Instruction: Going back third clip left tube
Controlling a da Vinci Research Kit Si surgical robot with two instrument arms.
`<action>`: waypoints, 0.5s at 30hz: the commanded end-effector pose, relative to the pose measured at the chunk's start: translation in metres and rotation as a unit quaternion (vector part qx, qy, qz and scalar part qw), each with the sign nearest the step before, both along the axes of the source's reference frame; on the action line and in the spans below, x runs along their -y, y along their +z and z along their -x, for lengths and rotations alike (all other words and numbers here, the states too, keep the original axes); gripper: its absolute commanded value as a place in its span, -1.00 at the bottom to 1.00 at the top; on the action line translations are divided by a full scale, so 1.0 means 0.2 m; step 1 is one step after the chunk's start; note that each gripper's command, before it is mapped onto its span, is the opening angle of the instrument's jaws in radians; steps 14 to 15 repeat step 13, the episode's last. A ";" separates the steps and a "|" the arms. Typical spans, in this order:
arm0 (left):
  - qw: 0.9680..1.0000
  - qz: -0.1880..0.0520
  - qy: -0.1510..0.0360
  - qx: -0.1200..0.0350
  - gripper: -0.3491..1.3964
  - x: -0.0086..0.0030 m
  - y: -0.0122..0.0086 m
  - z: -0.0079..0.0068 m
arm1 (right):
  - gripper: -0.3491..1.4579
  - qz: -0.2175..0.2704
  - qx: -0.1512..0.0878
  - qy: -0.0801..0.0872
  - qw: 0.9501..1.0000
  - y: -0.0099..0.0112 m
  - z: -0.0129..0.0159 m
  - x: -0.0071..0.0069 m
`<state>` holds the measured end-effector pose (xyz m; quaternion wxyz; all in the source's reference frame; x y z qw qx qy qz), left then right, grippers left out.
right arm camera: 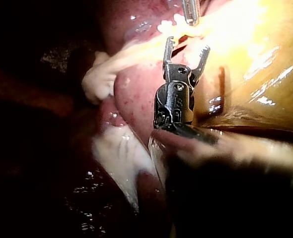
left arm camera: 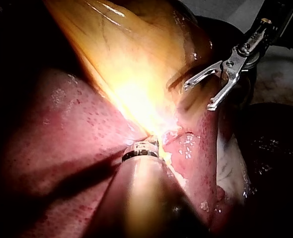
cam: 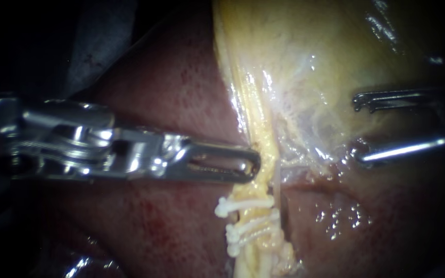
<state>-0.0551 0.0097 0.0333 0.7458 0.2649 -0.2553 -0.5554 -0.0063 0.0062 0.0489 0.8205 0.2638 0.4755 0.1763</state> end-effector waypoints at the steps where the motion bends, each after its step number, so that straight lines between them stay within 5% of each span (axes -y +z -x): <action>1: 1.000 0.001 0.000 0.001 -1.00 0.000 0.000 0.000 | 0.05 0.000 0.000 0.000 1.000 0.000 0.000 0.000; 15: 1.000 0.001 0.000 0.001 -1.00 -0.001 0.000 0.000 | 0.05 0.000 0.000 0.000 1.000 0.000 0.000 0.000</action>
